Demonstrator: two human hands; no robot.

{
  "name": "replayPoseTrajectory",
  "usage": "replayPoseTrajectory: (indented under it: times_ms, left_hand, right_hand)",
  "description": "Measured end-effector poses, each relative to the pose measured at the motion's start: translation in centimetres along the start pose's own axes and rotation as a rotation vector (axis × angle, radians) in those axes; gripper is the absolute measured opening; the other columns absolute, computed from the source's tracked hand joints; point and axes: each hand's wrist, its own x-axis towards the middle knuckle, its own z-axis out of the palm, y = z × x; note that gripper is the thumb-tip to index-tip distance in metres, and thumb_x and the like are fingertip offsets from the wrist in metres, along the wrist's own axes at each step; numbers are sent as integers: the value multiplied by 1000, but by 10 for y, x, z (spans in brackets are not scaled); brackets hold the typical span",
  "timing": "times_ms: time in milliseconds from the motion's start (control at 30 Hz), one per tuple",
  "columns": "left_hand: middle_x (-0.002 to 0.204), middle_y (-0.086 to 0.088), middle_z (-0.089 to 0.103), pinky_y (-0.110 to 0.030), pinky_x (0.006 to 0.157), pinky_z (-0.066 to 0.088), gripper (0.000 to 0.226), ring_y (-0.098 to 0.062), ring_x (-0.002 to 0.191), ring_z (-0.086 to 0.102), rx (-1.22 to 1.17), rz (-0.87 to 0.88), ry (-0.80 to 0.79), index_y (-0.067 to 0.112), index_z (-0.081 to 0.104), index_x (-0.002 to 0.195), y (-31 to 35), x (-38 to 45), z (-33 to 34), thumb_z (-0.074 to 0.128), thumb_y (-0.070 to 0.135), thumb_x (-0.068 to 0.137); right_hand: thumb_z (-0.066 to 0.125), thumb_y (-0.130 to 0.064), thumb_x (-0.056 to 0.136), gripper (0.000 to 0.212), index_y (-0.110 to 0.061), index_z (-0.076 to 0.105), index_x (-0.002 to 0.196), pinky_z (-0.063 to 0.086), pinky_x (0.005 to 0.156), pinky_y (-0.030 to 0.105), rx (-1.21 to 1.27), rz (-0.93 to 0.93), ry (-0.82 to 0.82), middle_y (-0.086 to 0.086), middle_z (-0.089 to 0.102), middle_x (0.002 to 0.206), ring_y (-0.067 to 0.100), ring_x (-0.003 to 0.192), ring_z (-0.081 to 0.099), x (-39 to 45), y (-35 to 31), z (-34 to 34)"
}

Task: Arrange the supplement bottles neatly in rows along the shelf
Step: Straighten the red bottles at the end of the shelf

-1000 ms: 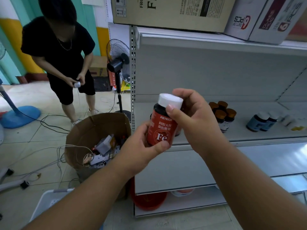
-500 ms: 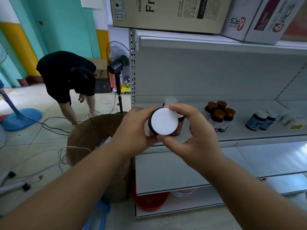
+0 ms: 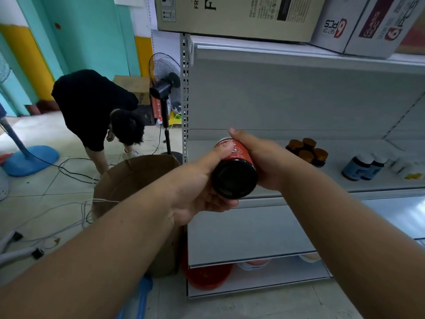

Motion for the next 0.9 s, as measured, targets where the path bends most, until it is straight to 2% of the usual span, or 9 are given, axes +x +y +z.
replayPoseTrajectory:
  times_ms: [100,200,300,400,500,567,633,767,900]
  left_hand:
    - [101,-13,76,-52,101,50,69,-33,97,72,155,44,47,16,63,115,-4,7,-9,70,67,70]
    - [112,-1,72,-49,101,50,76,-23,103,69,371,131,90,25,52,130,-3,19,-19,74,65,69]
    - [124,9,63,-43,100,50,68,-12,110,62,641,329,277,36,37,141,-4,37,-28,69,54,84]
    - [123,7,60,-50,99,49,80,-19,117,57,907,476,467,40,23,148,-22,62,-47,60,67,82]
    - [161,-3,27,-52,115,31,101,-27,145,30,1243,309,540,30,-1,157,-58,89,-63,50,75,83]
    - [167,-5,0,-48,122,18,104,-26,152,10,1370,179,486,23,-10,158,-81,101,-65,40,78,85]
    - [163,-6,-20,-49,124,7,106,-26,153,-7,1456,135,415,17,-15,157,-99,111,-64,24,84,84]
    - [158,-8,-30,-51,122,-3,115,-27,149,-24,1542,81,328,12,-18,155,-115,125,-61,-1,88,69]
    - [160,-10,-29,-49,122,-2,119,-26,147,-30,1564,29,277,12,-20,154,-127,130,-61,-4,89,65]
  right_hand:
    - [67,-54,81,60,-6,61,116,52,94,50,-69,-56,-27,19,71,108,35,100,69,3,-7,-1]
    - [69,-44,83,44,-10,64,110,56,88,47,-204,-220,8,13,73,100,29,91,72,6,-19,-2]
    - [73,-35,82,38,-17,65,115,58,78,30,-381,-459,153,2,71,100,15,88,70,15,-35,-2]
    - [70,-35,83,48,-24,58,128,53,73,16,-512,-597,339,-8,64,112,4,95,63,31,-42,-4]
    - [68,-35,84,54,-24,53,134,42,80,11,-627,-656,428,-10,56,123,4,104,54,58,-36,-6]
    - [68,-35,84,51,-23,53,131,31,74,3,-703,-673,447,-10,52,117,2,101,47,77,-30,-8]
    - [68,-33,84,45,-18,57,125,30,73,2,-707,-724,478,-10,51,109,3,98,47,94,-27,-11]
    - [71,-29,80,40,-15,58,115,36,72,8,-678,-814,497,-7,52,102,9,92,53,120,-24,-15]
    - [71,-31,80,56,-12,51,129,36,80,22,-900,-670,330,-2,49,112,10,99,47,145,-13,-19]
